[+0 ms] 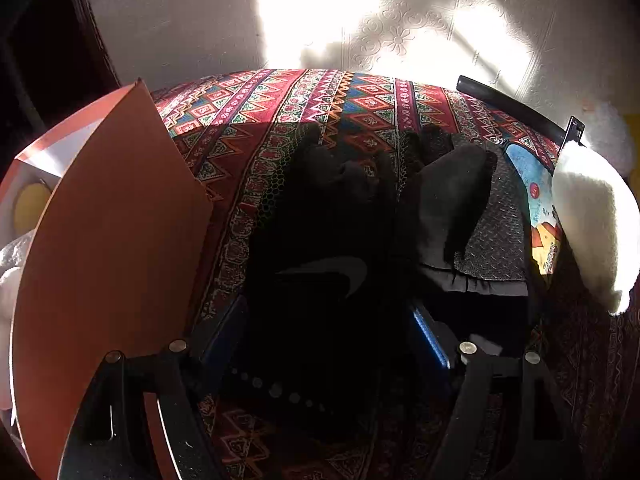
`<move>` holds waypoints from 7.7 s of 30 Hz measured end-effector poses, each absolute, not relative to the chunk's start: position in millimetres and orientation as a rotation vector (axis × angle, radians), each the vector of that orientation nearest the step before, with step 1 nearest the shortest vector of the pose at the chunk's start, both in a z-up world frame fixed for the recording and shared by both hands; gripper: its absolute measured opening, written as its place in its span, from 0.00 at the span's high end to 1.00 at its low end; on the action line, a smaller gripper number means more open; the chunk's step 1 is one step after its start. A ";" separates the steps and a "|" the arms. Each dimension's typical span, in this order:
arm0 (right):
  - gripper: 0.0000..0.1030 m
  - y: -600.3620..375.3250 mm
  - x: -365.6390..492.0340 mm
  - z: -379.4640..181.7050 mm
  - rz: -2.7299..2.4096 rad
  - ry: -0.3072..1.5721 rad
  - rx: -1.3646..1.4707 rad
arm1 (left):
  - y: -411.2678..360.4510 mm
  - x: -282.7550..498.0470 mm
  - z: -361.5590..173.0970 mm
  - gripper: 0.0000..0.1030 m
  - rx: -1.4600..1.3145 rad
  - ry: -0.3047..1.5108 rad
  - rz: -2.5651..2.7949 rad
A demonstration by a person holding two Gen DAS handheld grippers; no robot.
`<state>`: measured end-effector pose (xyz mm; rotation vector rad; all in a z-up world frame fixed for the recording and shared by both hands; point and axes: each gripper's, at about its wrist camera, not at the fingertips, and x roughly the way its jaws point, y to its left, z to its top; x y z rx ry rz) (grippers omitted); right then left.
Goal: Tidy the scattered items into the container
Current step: 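Grasp the black glove with the left tool, then release the glove and grasp a red cone with the left tool while the right tool grasps the white bottle, then drop the red cone and white bottle into the pink box with both tools, then grasp the small dark bottle with the right tool, then grasp the white plush toy with the left tool while the right tool holds the bottle, then drop the white plush toy and dark bottle into the pink box with both tools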
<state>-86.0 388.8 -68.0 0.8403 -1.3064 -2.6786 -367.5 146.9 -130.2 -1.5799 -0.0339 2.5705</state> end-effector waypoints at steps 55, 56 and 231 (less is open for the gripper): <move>0.60 267.6 -111.3 -103.5 -2.506 -0.408 1.453 | 112.3 -352.7 -133.2 0.44 -1.614 0.093 2.503; 0.60 273.0 -111.4 -103.3 -2.514 -0.422 1.456 | 110.0 -361.0 -142.0 0.44 -1.637 0.078 2.477; 0.11 66.8 -174.0 93.0 -2.737 -0.207 0.834 | -318.8 -174.8 64.5 0.10 -0.949 -0.967 2.765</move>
